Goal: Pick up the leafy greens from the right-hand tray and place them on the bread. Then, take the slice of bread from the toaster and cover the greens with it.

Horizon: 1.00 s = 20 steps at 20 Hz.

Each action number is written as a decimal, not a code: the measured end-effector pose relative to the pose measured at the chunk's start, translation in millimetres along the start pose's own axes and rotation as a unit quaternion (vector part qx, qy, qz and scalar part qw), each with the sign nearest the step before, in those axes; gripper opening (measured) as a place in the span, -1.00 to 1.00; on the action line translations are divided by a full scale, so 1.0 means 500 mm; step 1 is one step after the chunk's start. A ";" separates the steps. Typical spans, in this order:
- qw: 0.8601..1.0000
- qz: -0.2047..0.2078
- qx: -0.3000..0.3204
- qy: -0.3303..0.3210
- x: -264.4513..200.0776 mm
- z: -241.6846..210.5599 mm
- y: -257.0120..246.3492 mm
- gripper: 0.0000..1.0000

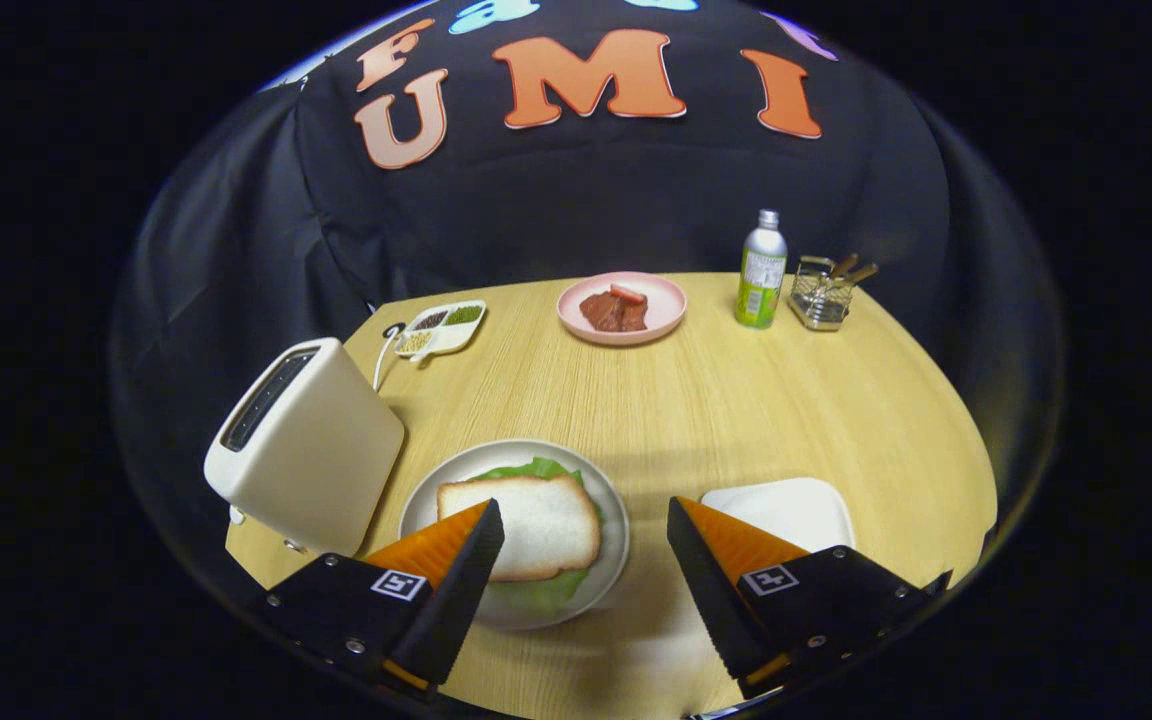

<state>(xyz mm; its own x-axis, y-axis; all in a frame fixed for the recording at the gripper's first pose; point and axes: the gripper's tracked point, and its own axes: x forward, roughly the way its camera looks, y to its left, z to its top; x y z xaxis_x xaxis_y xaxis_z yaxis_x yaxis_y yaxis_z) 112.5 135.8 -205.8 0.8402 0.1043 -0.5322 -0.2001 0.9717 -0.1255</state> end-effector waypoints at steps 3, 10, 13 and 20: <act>0.999 -0.013 -0.008 -0.049 -0.064 0.086 -0.033 0.97; 0.988 -0.038 -0.012 -0.150 -0.210 0.231 -0.086 0.96; 0.981 -0.049 -0.014 -0.185 -0.260 0.264 -0.102 0.96; 0.968 -0.071 -0.005 -0.242 -0.331 0.292 -0.155 0.96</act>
<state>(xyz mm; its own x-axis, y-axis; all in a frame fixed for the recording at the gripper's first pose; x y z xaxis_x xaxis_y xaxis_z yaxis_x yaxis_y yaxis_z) 62.5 74.2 14.6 0.9968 0.0581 -0.0552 -0.0671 0.9818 -0.1776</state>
